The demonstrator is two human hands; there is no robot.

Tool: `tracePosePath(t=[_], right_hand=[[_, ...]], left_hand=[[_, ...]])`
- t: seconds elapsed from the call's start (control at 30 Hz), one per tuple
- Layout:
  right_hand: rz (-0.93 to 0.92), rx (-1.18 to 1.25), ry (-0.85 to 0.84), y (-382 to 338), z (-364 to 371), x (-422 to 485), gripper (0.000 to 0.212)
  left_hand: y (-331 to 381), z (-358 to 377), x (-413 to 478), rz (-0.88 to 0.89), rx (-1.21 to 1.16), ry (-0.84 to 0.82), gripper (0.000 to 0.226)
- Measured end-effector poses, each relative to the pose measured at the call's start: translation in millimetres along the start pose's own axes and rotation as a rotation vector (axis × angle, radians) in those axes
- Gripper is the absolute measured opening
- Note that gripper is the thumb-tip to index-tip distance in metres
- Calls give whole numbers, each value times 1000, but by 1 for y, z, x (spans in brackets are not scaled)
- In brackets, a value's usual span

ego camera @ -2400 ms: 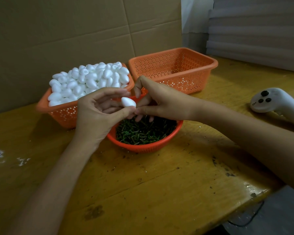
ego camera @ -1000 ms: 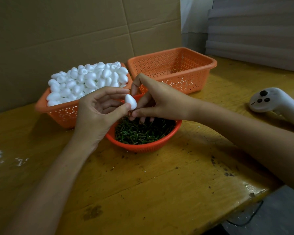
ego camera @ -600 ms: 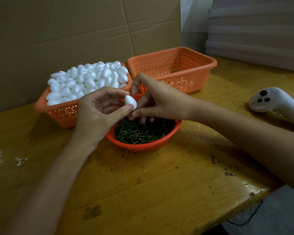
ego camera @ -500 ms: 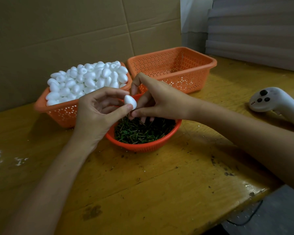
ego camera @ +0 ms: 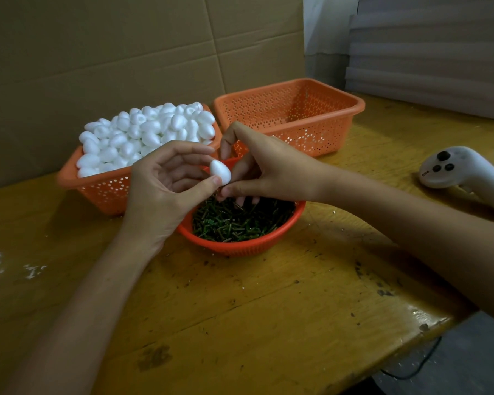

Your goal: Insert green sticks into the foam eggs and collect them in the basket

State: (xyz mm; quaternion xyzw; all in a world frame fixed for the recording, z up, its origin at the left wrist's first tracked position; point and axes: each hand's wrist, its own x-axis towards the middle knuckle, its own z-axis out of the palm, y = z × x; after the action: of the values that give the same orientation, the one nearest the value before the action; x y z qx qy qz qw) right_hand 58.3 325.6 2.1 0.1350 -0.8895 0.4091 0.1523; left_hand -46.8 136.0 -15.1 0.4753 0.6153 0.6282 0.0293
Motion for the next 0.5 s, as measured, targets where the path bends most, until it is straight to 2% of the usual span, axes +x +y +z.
tracePosePath(t=[0.17, 0.5], right_hand=[[-3, -13, 9, -1, 0, -1, 47], [-27, 35, 64, -3, 2, -1, 43]], left_hand=[[-1, -1, 0, 5, 2, 7, 37], [-7, -1, 3, -10, -5, 41, 20]])
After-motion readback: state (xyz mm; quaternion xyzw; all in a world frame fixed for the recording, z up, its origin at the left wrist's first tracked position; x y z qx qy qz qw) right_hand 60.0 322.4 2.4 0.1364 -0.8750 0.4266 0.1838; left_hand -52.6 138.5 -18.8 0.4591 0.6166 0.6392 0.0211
